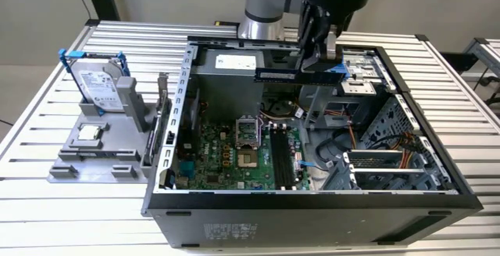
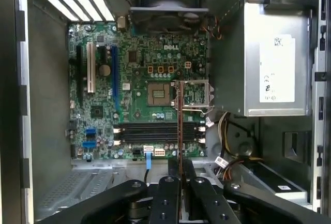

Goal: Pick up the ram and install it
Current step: 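Pick up the ram and move it above insertion slot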

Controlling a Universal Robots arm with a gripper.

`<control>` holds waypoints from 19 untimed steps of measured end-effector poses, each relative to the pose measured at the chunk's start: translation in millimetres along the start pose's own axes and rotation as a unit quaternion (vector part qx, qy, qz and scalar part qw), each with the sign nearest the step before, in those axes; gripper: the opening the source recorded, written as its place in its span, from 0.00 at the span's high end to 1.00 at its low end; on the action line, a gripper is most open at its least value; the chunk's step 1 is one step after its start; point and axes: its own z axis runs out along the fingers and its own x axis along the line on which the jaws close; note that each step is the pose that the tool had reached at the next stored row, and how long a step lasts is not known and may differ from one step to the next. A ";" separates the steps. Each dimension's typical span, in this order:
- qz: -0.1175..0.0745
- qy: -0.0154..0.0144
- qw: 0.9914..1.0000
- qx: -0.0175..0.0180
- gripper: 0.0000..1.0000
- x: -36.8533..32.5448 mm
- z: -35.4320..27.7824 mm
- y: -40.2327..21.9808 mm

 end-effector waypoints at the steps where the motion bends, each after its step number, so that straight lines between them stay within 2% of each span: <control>1: 0.000 0.000 1.000 0.000 1.00 -0.1 -0.1 -2.8; 6: 0.001 0.000 1.000 0.000 1.00 -0.5 -0.5 -15.1; 9: 0.002 0.000 1.000 0.000 1.00 -0.8 -0.6 -20.4; 14: 0.002 0.000 1.000 0.000 1.00 -1.3 -0.6 -20.7; 19: 0.005 0.000 1.000 0.000 1.00 -5.9 -0.4 -21.4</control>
